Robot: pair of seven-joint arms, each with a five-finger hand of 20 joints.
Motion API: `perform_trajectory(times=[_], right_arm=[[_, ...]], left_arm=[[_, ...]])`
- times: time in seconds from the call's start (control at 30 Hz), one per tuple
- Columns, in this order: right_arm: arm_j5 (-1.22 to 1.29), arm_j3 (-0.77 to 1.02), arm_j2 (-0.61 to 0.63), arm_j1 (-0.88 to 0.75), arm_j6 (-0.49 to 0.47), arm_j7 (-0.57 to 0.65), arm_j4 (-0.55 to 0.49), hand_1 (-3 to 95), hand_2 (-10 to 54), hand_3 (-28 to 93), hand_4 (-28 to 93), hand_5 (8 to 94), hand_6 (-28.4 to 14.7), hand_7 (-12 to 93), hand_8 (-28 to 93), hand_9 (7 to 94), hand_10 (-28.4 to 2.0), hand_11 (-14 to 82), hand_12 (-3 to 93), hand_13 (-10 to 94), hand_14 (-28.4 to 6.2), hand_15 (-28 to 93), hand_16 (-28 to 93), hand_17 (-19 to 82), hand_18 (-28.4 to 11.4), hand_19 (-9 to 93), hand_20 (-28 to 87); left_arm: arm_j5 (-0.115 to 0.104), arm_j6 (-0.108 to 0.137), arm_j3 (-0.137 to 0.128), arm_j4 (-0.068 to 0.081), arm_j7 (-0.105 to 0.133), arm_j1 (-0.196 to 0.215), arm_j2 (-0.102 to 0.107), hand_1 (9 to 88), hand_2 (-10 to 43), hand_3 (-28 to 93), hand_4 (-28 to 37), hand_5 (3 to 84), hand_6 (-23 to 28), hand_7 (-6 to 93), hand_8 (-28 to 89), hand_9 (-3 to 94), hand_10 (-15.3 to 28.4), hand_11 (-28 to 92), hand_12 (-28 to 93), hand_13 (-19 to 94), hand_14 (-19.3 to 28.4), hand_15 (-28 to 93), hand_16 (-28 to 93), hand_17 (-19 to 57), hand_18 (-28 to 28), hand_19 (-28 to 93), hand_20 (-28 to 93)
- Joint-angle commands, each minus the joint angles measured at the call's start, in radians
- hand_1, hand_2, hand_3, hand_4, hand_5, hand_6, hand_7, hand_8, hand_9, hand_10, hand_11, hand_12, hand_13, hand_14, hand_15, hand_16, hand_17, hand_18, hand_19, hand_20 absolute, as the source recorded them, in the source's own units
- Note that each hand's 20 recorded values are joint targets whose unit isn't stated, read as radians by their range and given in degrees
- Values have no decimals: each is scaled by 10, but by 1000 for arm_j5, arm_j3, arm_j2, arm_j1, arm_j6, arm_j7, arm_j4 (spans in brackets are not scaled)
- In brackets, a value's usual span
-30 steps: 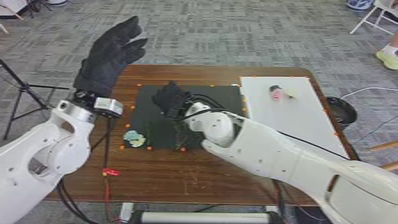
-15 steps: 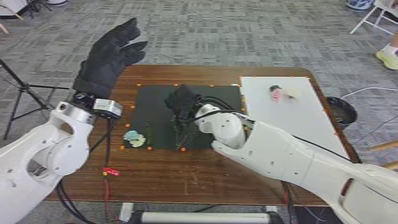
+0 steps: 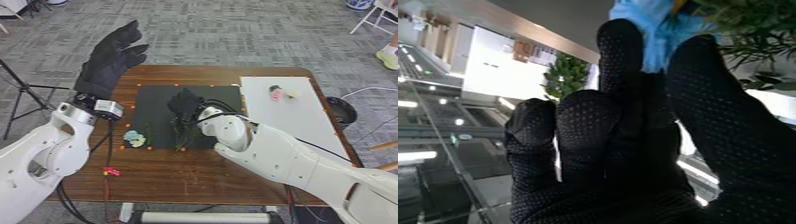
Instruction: Arrange flowers
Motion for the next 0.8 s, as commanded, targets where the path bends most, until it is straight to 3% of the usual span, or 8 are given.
perform_trajectory(times=[0.03,0.13,0.33,0.5,0.63,0.67,0.73,0.8], right_arm=[[-1,25,2,4,4,35,-22,365,-95,880,-283,576,28,412,-24,656,-81,326,361,643,-58,813,298,320,-195,882,525],[15,38,3,2,-2,49,-52,335,-95,914,-283,563,23,399,-167,605,-94,382,262,633,-63,817,294,310,-198,881,526],[36,36,7,18,5,40,-122,300,-95,923,-283,511,4,372,-177,548,-114,365,246,614,-76,824,289,302,-203,883,526],[90,75,-2,0,-29,-46,-185,279,-95,923,-283,498,-6,356,-171,533,-127,346,240,602,-88,828,286,295,-207,884,527],[95,85,-33,-12,-76,-108,-212,264,-95,922,-283,541,-8,307,-159,560,-131,286,227,598,-94,825,285,285,-218,872,535],[84,90,-49,-21,-91,-126,-213,261,-95,920,-283,556,-6,290,-156,596,-121,231,209,605,-97,816,279,282,-223,865,536],[71,96,-72,-28,-133,-145,-217,258,-95,917,-283,580,4,271,-153,639,-110,178,193,615,-102,806,278,280,-227,860,537],[64,99,-94,-35,-161,-153,-214,249,-95,914,-283,587,13,260,-153,651,-107,160,179,618,-105,802,281,279,-235,856,540]], left_arm=[[5,-11,-4,-5,-7,6,-8,271,-39,651,-252,236,14,156,-75,185,96,172,174,166,126,345,19,-103,197,440,93],[4,-10,-7,-5,-8,11,-8,270,-39,652,-252,237,13,160,-78,186,95,184,170,167,125,372,8,-102,198,454,87],[4,-6,-15,-7,-2,14,-4,266,-40,651,-254,235,9,167,-83,187,91,216,140,177,122,459,-60,-96,204,503,44],[3,-2,-18,-7,4,10,0,260,-38,642,-255,233,3,152,-77,193,86,201,132,187,116,461,-77,-90,209,534,5],[2,8,-31,-15,13,22,9,254,-36,629,-250,232,1,117,-55,201,77,116,168,204,103,348,-36,-83,208,542,-51],[3,8,-31,-15,13,19,11,251,-33,615,-243,231,-2,92,-42,205,73,58,204,211,97,250,9,-75,203,519,-57],[2,13,-23,-15,20,8,17,246,-29,602,-235,228,-4,58,-23,205,70,-26,269,214,91,90,97,-62,192,453,-33],[2,13,-12,-14,20,-8,20,244,-27,594,-230,227,-3,46,-18,197,69,-45,286,192,89,42,136,-50,180,384,-7]])
